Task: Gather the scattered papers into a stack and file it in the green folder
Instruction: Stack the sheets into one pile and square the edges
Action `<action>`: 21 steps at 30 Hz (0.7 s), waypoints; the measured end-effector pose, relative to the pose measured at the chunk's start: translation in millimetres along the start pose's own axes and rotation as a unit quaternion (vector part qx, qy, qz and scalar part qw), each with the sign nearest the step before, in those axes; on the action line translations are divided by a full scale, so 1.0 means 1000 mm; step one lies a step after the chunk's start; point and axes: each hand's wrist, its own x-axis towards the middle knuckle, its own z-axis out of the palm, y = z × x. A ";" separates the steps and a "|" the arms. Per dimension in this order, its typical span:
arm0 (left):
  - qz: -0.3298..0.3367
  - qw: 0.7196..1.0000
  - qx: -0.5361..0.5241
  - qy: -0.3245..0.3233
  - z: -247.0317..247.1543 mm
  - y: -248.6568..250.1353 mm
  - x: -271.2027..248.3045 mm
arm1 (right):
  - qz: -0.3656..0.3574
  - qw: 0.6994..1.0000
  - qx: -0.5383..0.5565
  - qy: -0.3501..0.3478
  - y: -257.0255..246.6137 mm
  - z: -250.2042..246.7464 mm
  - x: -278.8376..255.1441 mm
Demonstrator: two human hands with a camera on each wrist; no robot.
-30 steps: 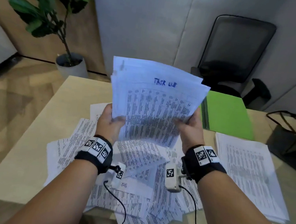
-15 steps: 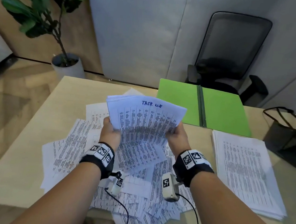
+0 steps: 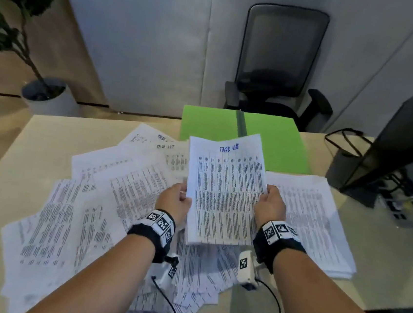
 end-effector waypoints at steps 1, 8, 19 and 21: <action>-0.003 1.000 0.001 -0.020 0.017 0.004 0.000 | 0.022 1.000 -0.001 0.010 0.018 -0.006 0.006; -0.008 0.992 0.018 -0.124 0.122 0.040 -0.002 | 0.085 0.994 -0.055 0.042 0.108 -0.061 0.047; -0.039 0.989 0.041 -0.140 0.203 0.082 0.009 | 0.124 0.979 -0.150 0.056 0.166 -0.110 0.095; -0.047 0.988 0.033 -0.141 0.211 0.086 0.011 | 0.135 0.970 -0.201 0.027 0.169 -0.111 0.100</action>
